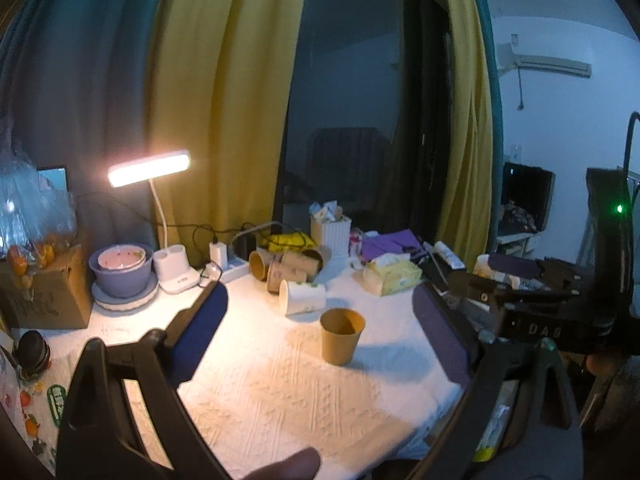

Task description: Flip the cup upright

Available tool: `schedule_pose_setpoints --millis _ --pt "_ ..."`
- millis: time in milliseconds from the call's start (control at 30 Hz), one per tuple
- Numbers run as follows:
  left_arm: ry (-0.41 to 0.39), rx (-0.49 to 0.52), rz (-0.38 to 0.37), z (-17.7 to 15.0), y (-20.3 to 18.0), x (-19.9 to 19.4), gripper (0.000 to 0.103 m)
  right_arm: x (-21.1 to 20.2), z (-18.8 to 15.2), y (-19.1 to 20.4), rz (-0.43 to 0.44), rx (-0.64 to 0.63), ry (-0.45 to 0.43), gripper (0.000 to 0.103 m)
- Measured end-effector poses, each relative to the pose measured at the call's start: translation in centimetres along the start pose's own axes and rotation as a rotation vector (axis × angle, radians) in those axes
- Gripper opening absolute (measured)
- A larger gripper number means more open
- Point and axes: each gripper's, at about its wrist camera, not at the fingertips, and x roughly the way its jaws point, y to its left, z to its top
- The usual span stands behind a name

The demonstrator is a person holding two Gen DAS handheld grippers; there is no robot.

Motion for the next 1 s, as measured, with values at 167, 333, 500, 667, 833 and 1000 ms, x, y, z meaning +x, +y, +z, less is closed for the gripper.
schedule_pose_setpoints --millis 167,333,500,667,833,1000 --pt "-0.034 -0.015 -0.004 1.3 0.0 -0.8 0.095 -1.4 0.7 0.1 -0.009 -0.008 -0.027 0.077" --pt "-0.073 -0.015 -0.007 2.5 -0.1 -1.7 0.095 -2.8 1.5 0.2 -0.023 -0.018 -0.059 0.077" --pt "-0.107 -0.013 -0.005 3.3 -0.2 -2.8 0.095 -4.0 2.1 0.1 -0.032 -0.02 -0.089 0.077" --pt "-0.123 -0.015 0.003 3.7 -0.1 -3.4 0.095 -5.0 2.6 0.1 -0.035 -0.024 -0.116 0.077" --pt "-0.099 -0.027 0.008 3.4 0.2 -2.8 0.095 -5.0 2.6 0.1 -0.035 -0.023 -0.118 0.077" --pt "-0.095 -0.028 0.009 3.4 0.2 -2.9 0.095 -4.9 2.4 0.1 -0.03 -0.021 -0.112 0.077"
